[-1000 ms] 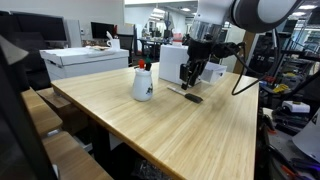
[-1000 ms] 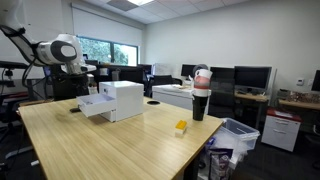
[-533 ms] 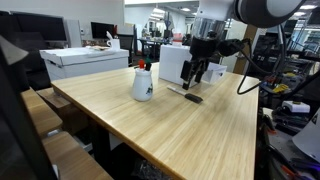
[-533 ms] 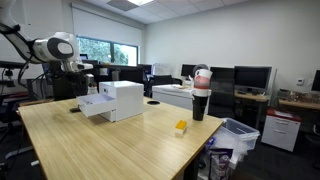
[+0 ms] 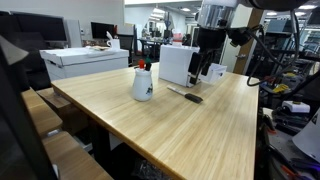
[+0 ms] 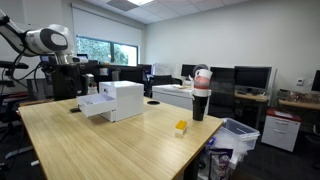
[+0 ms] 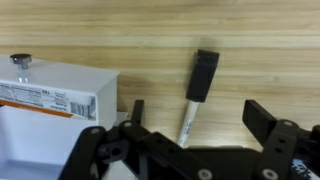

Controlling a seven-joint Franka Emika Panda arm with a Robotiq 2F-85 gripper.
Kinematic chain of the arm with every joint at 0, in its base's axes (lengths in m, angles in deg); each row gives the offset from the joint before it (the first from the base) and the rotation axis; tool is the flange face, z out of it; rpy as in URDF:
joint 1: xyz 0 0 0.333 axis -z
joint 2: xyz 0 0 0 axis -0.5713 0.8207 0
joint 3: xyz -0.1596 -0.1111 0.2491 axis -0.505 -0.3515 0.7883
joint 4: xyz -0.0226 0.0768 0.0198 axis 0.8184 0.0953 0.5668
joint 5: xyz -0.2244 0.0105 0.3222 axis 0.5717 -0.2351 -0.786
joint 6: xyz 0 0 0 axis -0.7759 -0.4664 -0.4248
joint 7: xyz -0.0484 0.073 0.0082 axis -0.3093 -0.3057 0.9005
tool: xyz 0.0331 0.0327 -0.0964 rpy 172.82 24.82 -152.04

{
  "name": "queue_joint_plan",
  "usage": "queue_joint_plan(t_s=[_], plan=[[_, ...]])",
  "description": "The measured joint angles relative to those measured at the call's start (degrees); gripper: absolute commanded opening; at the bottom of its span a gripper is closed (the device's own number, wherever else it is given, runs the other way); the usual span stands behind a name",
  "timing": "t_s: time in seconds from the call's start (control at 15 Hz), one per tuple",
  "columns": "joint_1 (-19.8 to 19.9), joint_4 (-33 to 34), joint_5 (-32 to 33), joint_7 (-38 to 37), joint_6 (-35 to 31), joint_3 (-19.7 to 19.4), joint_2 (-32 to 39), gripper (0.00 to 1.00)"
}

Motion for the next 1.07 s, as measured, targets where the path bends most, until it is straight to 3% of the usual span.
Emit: queue_joint_plan(t_s=[0.4, 0.6, 1.07], plan=[[0.21, -0.27, -1.37, 3.47, -0.52, -0.62, 0.24, 1.0], [0.81, -1.18, -1.39, 3.19, -3.84, -1.01, 0.82, 1.0], [3.18, -3.09, 0.97, -2.89, -11.88, -0.72, 3.11, 1.0]])
